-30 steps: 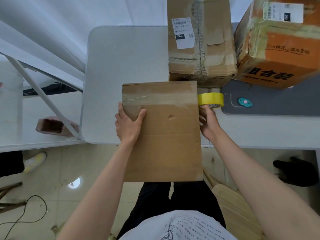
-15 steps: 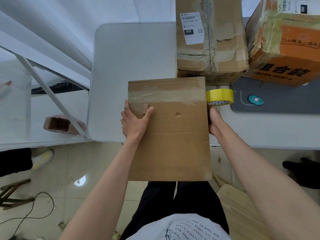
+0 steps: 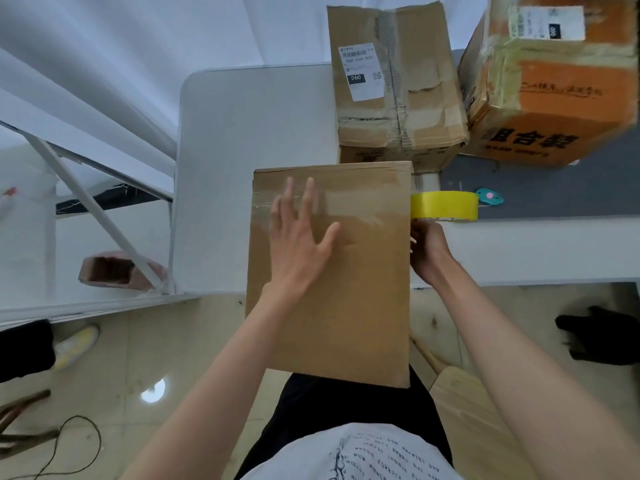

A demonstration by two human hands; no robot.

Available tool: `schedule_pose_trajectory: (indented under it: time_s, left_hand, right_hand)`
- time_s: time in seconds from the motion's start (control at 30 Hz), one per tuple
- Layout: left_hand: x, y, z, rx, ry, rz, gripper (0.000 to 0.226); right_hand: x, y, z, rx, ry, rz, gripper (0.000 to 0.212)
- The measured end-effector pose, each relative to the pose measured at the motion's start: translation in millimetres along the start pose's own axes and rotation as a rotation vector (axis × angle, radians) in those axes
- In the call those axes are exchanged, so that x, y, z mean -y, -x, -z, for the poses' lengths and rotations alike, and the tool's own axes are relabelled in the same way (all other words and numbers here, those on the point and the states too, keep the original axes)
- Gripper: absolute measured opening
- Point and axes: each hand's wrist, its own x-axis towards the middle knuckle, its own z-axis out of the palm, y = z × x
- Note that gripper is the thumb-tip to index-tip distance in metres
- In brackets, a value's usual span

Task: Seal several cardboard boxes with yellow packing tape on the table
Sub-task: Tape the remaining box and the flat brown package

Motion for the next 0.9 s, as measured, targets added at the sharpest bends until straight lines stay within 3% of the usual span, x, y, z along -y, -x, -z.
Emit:
schedule_pose_trajectory:
  time_s: [0.17, 0.27, 0.33, 0.47, 0.6, 0.67, 0.77, 0.9]
  left_hand:
    - [-83, -7, 5, 0.294, 0.151, 0.121, 0.117]
    - [-94, -24, 20, 0.330, 0.234, 0.193, 0.134]
    - [-93, -38, 33, 0.353, 0.296, 0.224, 0.135]
    - [-75, -51, 61, 0.295, 0.412, 0.135, 0.096]
    - [-56, -53, 79, 0.229, 0.507, 0.003, 0.059]
    - [-47, -54, 87, 0.186, 0.509, 0.019, 0.044]
    - [-34, -55, 95, 0.174, 0.471, 0.059, 0.040]
    - [-22, -54, 96, 0.166, 0.489, 0.041, 0.063]
  right_hand:
    - [37, 37, -4, -0.018, 0.154, 0.168, 0.032]
    - [68, 54, -19, -0.033, 0.274, 0.283, 0.028]
    - [82, 61, -24, -0.070, 0.403, 0.365, 0.042]
    - [94, 84, -42, -0.091, 0.550, 0.491, 0.041]
    - [93, 99, -74, 0.019, 0.643, 0.715, 0.079]
    - [94, 100, -94, 0.126, 0.668, 0.870, 0.085]
    - [97, 100, -126, 0.230, 0.641, 0.890, 0.053]
    - [100, 95, -153, 0.139, 0.547, 0.883, 0.026]
